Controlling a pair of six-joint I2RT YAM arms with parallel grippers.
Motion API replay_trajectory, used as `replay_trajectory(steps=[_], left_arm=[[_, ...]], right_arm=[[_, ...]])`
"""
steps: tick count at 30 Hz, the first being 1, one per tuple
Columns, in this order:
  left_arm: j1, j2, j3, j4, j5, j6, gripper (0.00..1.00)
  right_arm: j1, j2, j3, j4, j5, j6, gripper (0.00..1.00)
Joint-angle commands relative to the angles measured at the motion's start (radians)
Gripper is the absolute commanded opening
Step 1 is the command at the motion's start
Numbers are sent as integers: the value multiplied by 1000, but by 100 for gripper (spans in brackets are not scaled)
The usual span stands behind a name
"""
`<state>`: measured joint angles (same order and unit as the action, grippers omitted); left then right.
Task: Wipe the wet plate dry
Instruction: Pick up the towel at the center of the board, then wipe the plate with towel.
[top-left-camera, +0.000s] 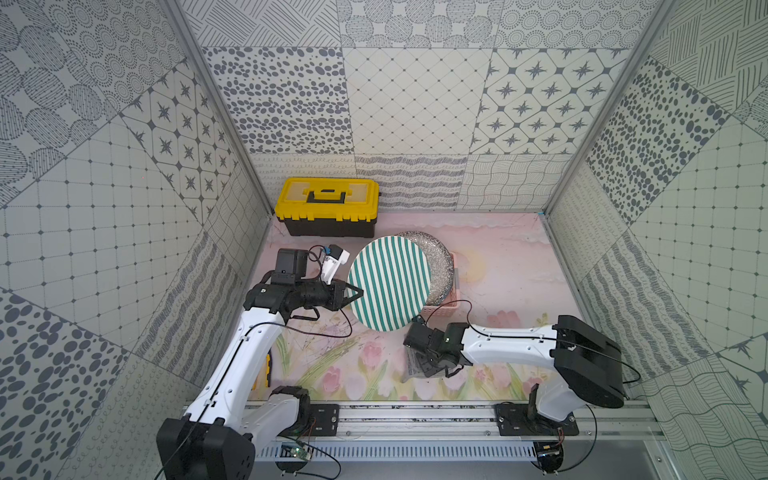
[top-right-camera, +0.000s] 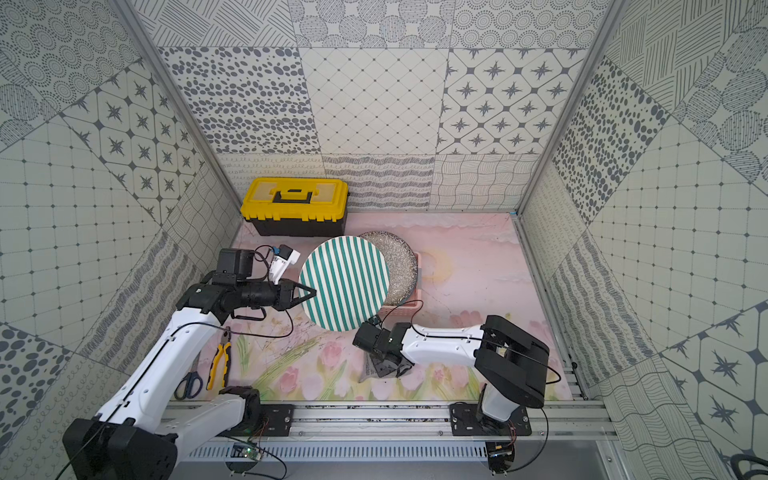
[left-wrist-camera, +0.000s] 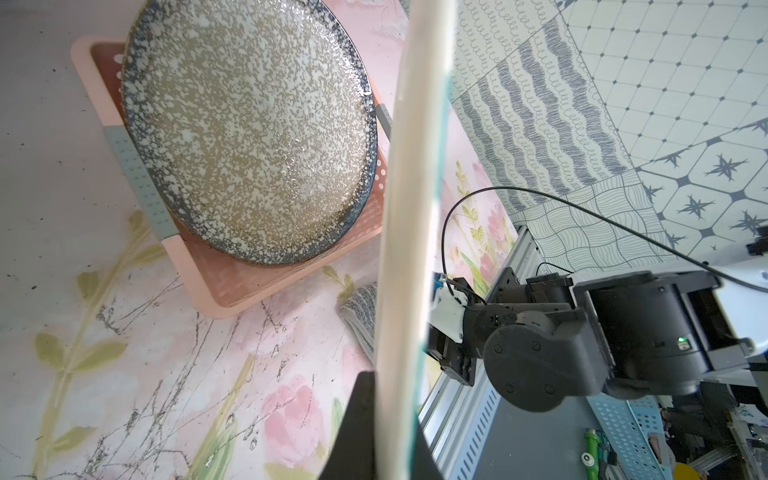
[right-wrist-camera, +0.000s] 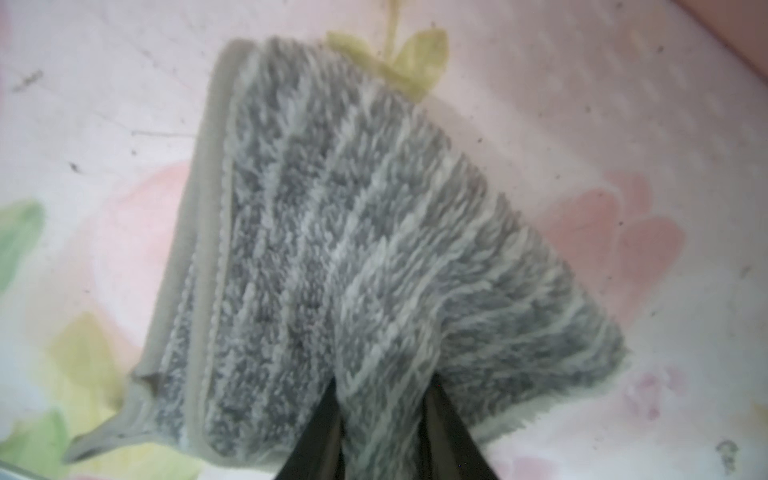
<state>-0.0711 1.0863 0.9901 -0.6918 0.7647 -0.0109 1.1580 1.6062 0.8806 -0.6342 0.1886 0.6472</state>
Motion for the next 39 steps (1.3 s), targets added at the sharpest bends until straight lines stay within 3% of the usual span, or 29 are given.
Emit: replay_trajectory(steps=[1, 2, 3, 11, 15, 18, 23, 28, 33, 39], left_arm=[[4, -2, 3, 48, 94, -38, 0], [5, -3, 3, 48, 93, -38, 0], [5, -6, 2, 49, 95, -40, 0], [4, -19, 8, 31, 124, -9, 0], [5, -19, 19, -10, 195, 50, 0], [5, -21, 26, -41, 243, 88, 0], [4, -29, 39, -98, 310, 153, 0], [2, -31, 56, -153, 376, 196, 0], [-4, -19, 85, -202, 411, 228, 0], [-10, -17, 101, -196, 410, 213, 0]], right_arm=[[-7, -58, -41, 36, 30, 8, 9], [-7, -90, -53, 37, 35, 9, 1], [-7, -128, -62, 40, 39, 8, 0], [-7, -556, -70, 56, -24, -130, 0], [-22, -628, 19, 74, 38, -189, 0], [-65, -574, 131, 91, 75, -215, 0], [-184, -380, 344, 96, 29, -237, 0], [-211, -207, 503, 101, 100, -300, 0], [-157, -55, 635, 109, 27, -377, 0], [-15, 76, 717, 125, 67, -425, 0]])
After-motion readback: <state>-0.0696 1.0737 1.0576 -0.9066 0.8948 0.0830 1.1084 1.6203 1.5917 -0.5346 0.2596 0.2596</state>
